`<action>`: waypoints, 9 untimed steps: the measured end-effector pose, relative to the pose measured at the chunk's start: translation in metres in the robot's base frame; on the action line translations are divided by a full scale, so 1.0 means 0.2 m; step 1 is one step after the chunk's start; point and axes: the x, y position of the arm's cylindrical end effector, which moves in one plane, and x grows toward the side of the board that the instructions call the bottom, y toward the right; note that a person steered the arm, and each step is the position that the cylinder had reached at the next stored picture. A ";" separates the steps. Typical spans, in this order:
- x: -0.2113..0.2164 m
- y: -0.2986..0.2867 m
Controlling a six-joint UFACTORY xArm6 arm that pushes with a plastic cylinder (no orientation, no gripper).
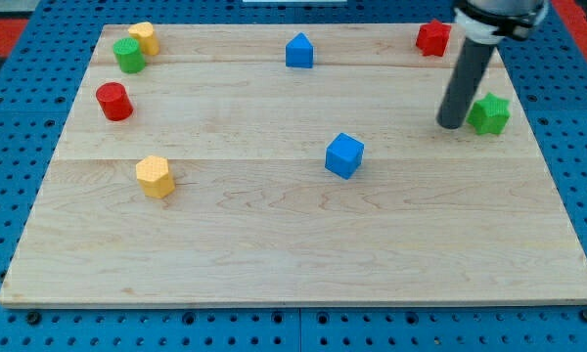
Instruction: Push yellow hexagon towards bottom center of the board
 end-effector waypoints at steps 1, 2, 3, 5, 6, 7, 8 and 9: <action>-0.01 -0.33; -0.05 -0.58; 0.01 -0.92; 0.17 -1.65; 0.31 -1.70; 0.41 -1.64; 0.43 -1.90; 0.52 -1.83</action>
